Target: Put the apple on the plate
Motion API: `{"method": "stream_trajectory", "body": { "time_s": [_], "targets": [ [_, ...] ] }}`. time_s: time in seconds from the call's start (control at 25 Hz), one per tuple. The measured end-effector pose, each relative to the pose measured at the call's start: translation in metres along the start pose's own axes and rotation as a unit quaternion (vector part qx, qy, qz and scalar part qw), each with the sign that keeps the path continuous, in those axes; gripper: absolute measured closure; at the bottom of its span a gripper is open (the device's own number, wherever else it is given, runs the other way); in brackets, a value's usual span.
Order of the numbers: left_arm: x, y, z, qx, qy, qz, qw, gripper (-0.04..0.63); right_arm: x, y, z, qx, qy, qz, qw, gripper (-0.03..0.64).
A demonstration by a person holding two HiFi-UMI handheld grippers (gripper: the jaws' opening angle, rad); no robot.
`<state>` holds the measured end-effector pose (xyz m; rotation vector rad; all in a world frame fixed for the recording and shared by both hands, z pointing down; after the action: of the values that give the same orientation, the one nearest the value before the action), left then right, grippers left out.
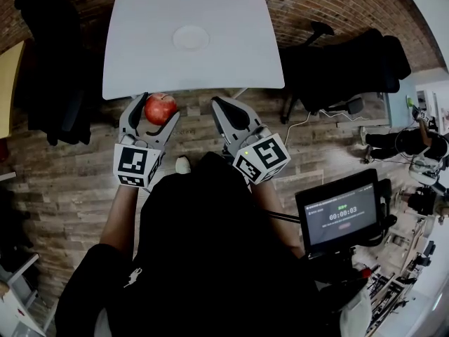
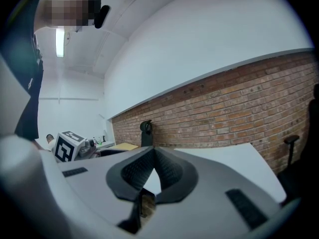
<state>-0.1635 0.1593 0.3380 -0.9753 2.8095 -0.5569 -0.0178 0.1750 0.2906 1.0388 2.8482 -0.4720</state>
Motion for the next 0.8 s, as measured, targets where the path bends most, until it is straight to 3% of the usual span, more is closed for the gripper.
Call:
{"method": "stream_trajectory", "body": {
  "time_s": [0.4,0.8],
  "targets": [
    [0.011,-0.037,-0.006,0.005,0.003,0.008,0.9999,0.235,-0.038,-0.019,-0.012,0.007,-0.008,0.003,1.000,0.614],
    [0.026,-0.025,-0.004,0.011,0.004,0.019,0.9997,0.235,-0.027,-0.031,-0.003,0.007,-0.003,0.015,1.000,0.614]
  ]
}}
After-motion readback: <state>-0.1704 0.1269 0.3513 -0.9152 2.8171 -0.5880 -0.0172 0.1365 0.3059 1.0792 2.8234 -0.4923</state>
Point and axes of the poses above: the fingertips, and each gripper's own axes: y backward along the fingers, x to its left, z out of its top, the point moved 3 cm from there along y, backward along the fingers, and after that the axes turned 9 degrees about x, right-handed, at the moved point
